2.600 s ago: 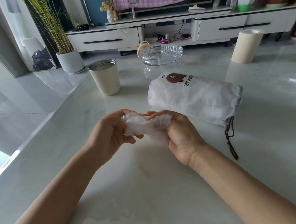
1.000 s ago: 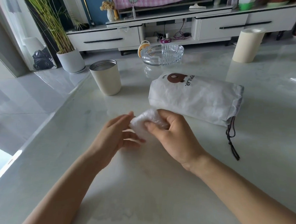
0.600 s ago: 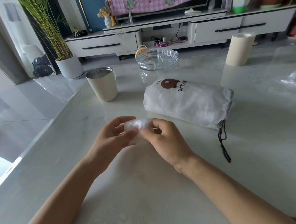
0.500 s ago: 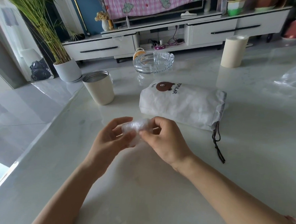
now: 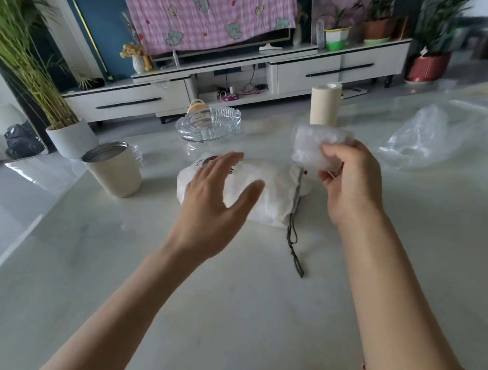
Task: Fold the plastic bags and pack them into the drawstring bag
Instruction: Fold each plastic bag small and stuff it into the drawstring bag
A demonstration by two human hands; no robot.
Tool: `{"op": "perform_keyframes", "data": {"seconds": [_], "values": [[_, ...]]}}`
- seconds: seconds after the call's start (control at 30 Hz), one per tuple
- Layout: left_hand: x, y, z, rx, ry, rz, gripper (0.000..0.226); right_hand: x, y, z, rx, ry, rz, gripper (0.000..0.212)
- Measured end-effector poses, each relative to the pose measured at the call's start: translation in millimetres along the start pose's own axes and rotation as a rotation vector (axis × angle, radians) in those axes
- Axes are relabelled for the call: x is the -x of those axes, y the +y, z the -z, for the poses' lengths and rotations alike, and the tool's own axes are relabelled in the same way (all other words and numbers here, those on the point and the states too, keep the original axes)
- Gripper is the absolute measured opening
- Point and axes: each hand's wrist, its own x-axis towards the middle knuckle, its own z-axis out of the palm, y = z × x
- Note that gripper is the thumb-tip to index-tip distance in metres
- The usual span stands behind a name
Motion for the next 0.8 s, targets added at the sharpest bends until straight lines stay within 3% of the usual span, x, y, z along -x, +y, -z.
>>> {"op": "perform_keyframes", "data": {"seconds": [0.07, 0.17, 0.3, 0.43, 0.5, 0.63, 0.73, 0.8], "values": [[-13.9, 13.6, -31.0, -0.156, -0.088, 0.006, 0.081, -14.5, 0.4, 19.3, 0.020, 0.049, -0.063, 0.021], [-26.7, 20.9, -73.7, -0.363, -0.172, 0.055, 0.081, -27.7, 6.0, 38.0, 0.210, 0.072, -0.141, 0.021], [-28.1, 13.4, -94.7, -0.449, -0.083, 0.072, 0.065, -36.2, 12.5, 50.9, 0.475, -0.032, -0.193, 0.023], [-18.8, 0.1, -94.2, -0.182, 0.111, -0.019, 0.061, -36.4, 14.9, 52.4, 0.635, -0.349, -0.132, 0.030], [-14.8, -4.9, -87.1, -0.025, 0.133, -0.028, 0.051, -32.2, 16.9, 43.8, 0.642, -0.418, -0.041, 0.029], [-16.9, -4.3, -71.6, 0.286, 0.093, 0.037, 0.029, -26.8, 26.9, 27.0, 0.641, -0.426, 0.199, 0.031], [-13.6, -3.7, -70.3, 0.334, 0.042, 0.017, 0.029, -25.4, 41.0, 19.4, 0.796, -0.363, 0.450, 0.039], [-10.1, -3.0, -75.4, 0.312, 0.016, -0.012, 0.028, -20.2, 45.4, 16.7, 0.795, -0.357, 0.445, 0.035]]}}
